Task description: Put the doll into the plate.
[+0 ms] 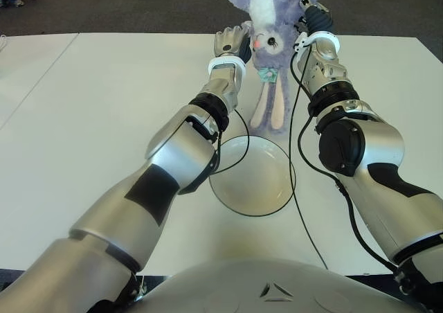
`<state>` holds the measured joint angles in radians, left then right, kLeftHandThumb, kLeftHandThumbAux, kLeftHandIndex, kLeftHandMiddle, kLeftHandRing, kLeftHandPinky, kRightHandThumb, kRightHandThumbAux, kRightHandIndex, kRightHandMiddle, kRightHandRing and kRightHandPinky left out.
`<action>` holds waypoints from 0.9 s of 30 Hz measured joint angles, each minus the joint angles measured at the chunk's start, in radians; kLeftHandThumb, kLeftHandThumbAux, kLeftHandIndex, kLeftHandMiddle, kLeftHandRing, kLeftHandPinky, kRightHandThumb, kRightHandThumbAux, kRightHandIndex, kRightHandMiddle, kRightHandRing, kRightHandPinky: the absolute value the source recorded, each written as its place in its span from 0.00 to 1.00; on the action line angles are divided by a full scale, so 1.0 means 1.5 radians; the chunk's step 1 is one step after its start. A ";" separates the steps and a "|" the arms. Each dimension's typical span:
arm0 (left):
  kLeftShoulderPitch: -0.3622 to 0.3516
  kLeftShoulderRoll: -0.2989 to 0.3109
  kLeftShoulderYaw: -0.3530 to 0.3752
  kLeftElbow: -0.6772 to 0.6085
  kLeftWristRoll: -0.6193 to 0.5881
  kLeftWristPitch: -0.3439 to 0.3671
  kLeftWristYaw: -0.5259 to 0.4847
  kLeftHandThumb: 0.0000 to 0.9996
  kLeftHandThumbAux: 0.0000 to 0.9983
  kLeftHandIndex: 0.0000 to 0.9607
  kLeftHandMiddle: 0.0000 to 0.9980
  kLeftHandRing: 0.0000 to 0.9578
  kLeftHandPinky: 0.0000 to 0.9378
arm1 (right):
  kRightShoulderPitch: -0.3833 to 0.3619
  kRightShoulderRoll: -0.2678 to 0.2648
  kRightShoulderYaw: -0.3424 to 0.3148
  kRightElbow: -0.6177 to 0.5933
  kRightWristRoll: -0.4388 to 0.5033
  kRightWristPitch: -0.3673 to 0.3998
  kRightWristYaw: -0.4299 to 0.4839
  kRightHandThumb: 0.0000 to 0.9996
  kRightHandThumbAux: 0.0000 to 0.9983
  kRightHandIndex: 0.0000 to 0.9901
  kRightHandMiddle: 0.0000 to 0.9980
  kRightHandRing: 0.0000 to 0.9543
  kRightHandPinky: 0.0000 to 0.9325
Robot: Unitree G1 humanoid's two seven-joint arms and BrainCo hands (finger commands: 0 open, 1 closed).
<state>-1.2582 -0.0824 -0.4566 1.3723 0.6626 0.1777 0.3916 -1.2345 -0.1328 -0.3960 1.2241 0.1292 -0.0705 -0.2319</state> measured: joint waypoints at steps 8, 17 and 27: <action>-0.008 0.007 -0.017 0.000 0.005 0.003 0.001 0.85 0.67 0.44 0.52 0.80 0.85 | 0.000 0.004 0.017 -0.033 0.001 0.000 0.029 0.84 0.67 0.41 0.50 0.55 0.55; -0.024 0.010 -0.037 0.000 0.018 0.010 0.002 0.85 0.66 0.45 0.49 0.80 0.87 | 0.005 0.012 0.042 -0.093 0.000 0.002 0.032 0.84 0.67 0.42 0.49 0.52 0.52; -0.035 0.014 -0.049 0.000 0.020 0.016 0.002 0.85 0.66 0.46 0.49 0.79 0.84 | 0.012 0.023 0.068 -0.152 0.000 0.014 0.042 0.84 0.67 0.41 0.50 0.54 0.54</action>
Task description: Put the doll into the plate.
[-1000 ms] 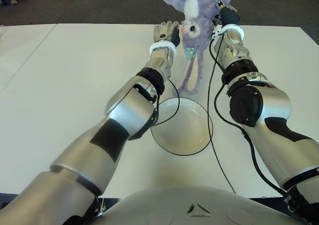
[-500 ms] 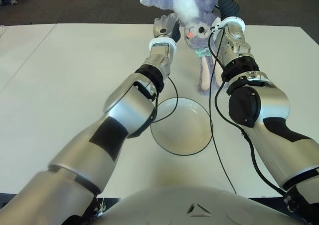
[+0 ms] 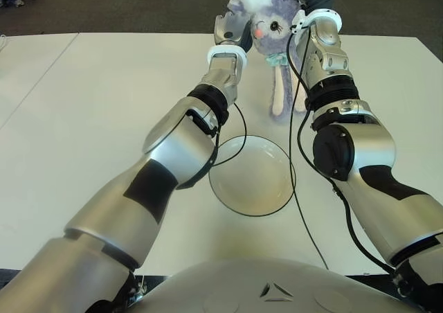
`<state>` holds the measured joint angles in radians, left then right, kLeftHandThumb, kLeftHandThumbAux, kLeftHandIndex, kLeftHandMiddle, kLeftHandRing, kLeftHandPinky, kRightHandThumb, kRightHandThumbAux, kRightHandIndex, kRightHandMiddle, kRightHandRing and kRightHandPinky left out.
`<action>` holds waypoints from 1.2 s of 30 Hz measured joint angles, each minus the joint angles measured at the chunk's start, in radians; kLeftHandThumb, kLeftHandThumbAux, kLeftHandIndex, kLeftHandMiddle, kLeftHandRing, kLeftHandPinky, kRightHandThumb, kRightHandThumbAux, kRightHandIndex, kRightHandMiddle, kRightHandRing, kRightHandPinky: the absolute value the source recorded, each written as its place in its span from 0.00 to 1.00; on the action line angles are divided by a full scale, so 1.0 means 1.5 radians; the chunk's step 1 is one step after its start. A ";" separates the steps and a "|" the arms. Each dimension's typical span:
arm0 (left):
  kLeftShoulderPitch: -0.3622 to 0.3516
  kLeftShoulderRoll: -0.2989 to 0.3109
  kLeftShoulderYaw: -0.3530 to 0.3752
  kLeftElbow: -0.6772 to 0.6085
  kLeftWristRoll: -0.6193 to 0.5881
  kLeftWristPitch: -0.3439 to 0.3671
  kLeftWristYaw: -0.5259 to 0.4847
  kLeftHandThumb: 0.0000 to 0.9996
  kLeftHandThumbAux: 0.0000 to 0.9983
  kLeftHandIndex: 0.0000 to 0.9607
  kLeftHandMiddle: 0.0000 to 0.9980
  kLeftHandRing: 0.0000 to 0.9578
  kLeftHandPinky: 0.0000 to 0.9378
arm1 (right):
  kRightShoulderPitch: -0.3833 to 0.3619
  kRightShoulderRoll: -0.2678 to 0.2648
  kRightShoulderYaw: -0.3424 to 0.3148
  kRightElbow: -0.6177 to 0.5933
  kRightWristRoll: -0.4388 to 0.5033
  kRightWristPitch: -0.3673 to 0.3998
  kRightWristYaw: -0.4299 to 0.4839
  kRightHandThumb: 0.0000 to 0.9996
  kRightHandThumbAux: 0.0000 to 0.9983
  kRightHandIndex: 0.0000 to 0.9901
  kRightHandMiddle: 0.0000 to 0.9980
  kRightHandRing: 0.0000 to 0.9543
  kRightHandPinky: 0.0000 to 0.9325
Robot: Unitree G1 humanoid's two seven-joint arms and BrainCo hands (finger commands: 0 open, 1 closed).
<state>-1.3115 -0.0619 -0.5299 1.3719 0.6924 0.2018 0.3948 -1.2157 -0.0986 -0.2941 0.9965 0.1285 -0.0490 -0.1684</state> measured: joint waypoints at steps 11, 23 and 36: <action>-0.002 0.001 -0.025 0.000 0.012 0.012 0.000 0.85 0.67 0.42 0.54 0.78 0.83 | 0.014 0.000 0.024 -0.040 -0.005 0.007 0.008 0.84 0.67 0.40 0.50 0.55 0.55; 0.033 0.008 -0.030 0.004 0.014 0.003 -0.020 0.85 0.67 0.41 0.53 0.78 0.83 | 0.084 0.009 0.060 -0.283 -0.009 0.095 0.004 0.84 0.68 0.41 0.49 0.56 0.56; 0.113 0.053 -0.071 0.009 0.039 -0.028 -0.049 0.84 0.67 0.42 0.54 0.78 0.81 | 0.226 0.016 0.125 -0.651 -0.026 0.197 0.017 0.84 0.67 0.41 0.52 0.59 0.58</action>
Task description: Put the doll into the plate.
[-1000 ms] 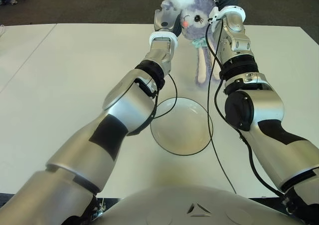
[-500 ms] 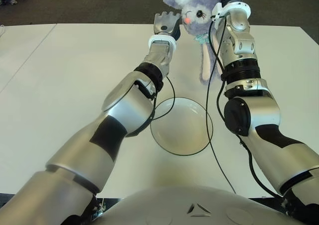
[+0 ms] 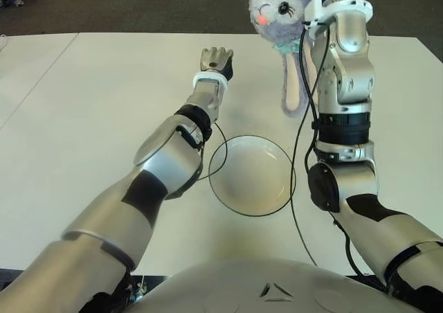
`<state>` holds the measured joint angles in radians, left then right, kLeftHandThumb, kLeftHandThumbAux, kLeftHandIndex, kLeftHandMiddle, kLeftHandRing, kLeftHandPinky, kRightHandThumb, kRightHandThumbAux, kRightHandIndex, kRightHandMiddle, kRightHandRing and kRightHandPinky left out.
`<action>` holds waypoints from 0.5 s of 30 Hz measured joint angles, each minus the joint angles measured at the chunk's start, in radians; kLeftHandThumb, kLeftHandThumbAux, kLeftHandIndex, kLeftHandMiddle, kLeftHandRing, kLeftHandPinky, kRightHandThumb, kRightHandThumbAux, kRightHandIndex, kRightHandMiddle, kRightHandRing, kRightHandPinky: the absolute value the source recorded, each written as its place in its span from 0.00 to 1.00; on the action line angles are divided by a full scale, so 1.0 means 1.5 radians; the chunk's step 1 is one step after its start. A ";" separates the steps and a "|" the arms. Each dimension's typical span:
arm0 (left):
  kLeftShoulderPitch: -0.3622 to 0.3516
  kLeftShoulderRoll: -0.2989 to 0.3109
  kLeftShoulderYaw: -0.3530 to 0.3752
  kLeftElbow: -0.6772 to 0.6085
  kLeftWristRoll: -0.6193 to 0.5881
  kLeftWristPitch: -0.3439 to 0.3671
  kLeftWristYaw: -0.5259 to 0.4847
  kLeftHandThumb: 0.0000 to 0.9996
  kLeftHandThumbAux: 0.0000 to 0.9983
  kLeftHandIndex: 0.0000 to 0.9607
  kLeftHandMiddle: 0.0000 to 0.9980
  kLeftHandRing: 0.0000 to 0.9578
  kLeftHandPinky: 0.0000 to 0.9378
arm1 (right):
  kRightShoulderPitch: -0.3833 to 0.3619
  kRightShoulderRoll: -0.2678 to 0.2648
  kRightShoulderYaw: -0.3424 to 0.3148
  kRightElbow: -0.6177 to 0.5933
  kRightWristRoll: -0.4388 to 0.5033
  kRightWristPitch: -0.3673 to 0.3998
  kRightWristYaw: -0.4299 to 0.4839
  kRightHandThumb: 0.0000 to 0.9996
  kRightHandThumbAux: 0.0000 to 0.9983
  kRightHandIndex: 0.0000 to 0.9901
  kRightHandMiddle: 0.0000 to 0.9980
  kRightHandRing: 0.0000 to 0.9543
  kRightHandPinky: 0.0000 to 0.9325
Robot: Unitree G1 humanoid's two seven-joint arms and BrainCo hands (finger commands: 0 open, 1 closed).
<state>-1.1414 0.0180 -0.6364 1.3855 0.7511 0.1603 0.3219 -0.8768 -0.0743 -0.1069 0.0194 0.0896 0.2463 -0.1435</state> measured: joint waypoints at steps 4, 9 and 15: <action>0.021 0.025 -0.015 0.000 0.017 -0.011 -0.002 0.84 0.66 0.44 0.51 0.74 0.69 | 0.069 -0.003 0.012 -0.107 -0.005 0.034 0.011 0.84 0.67 0.41 0.53 0.59 0.57; 0.055 0.065 -0.037 -0.001 0.039 -0.033 0.004 0.52 0.58 0.23 0.40 0.46 0.45 | 0.134 -0.024 0.012 -0.206 -0.006 0.083 0.032 0.84 0.68 0.40 0.52 0.60 0.61; 0.090 0.112 -0.047 -0.001 0.048 -0.060 -0.025 0.20 0.50 0.02 0.10 0.12 0.13 | 0.152 -0.061 0.006 -0.262 -0.003 0.109 0.071 0.83 0.68 0.39 0.53 0.64 0.68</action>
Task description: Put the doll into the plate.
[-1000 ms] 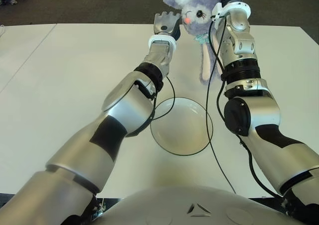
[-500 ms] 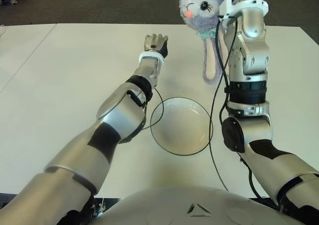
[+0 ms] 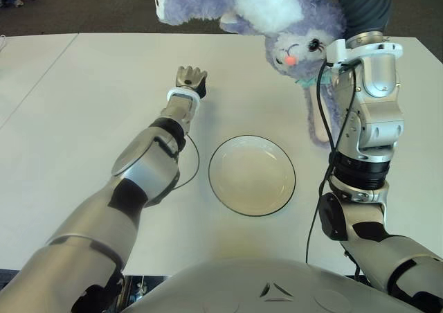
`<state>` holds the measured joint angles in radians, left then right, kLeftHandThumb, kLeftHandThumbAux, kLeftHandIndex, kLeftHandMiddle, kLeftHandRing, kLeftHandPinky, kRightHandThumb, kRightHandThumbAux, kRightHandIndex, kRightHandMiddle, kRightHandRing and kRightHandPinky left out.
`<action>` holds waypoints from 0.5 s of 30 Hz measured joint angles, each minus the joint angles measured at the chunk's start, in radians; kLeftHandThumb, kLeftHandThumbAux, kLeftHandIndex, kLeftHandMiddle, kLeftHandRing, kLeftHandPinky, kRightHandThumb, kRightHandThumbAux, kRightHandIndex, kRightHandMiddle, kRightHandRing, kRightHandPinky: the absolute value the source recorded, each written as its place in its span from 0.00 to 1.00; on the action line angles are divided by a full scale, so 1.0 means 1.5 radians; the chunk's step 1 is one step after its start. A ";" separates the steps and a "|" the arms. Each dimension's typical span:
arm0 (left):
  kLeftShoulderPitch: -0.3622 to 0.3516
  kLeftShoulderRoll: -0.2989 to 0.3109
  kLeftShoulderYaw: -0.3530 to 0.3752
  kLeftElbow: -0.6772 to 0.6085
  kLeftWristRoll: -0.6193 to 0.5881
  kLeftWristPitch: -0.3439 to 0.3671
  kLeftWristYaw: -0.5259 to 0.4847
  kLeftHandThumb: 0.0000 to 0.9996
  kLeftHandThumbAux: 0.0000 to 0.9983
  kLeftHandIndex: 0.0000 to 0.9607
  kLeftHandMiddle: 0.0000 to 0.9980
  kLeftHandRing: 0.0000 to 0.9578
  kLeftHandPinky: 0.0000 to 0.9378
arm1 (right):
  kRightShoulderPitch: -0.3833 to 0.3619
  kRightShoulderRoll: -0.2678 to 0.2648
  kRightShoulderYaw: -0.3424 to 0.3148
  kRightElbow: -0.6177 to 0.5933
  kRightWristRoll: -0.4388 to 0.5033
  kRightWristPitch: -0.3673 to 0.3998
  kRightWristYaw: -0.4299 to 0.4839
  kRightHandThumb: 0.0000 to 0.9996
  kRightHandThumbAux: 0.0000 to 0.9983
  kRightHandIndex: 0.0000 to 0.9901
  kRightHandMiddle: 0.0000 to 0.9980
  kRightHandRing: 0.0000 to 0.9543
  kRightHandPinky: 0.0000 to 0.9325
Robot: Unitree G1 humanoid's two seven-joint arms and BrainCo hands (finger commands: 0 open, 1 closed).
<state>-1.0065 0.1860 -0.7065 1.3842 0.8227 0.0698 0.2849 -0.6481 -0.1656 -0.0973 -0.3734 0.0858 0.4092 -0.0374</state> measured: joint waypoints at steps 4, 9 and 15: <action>0.004 0.025 0.005 -0.001 -0.004 -0.012 -0.057 0.10 0.46 0.00 0.00 0.02 0.00 | 0.022 -0.016 0.006 -0.025 -0.006 0.000 0.021 0.84 0.68 0.40 0.56 0.69 0.69; 0.007 0.066 0.014 -0.008 -0.006 -0.019 -0.093 0.07 0.44 0.00 0.00 0.00 0.00 | 0.063 -0.044 0.023 -0.038 -0.029 -0.001 0.049 0.84 0.67 0.41 0.59 0.72 0.72; 0.033 0.101 0.024 -0.019 -0.013 -0.030 -0.090 0.04 0.42 0.00 0.00 0.00 0.00 | 0.091 -0.076 0.041 -0.051 -0.058 -0.001 0.077 0.84 0.67 0.45 0.50 0.77 0.81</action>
<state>-0.9563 0.3367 -0.6711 1.3552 0.8036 0.0243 0.1502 -0.5119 -0.2793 -0.0362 -0.4500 -0.0008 0.4082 0.0783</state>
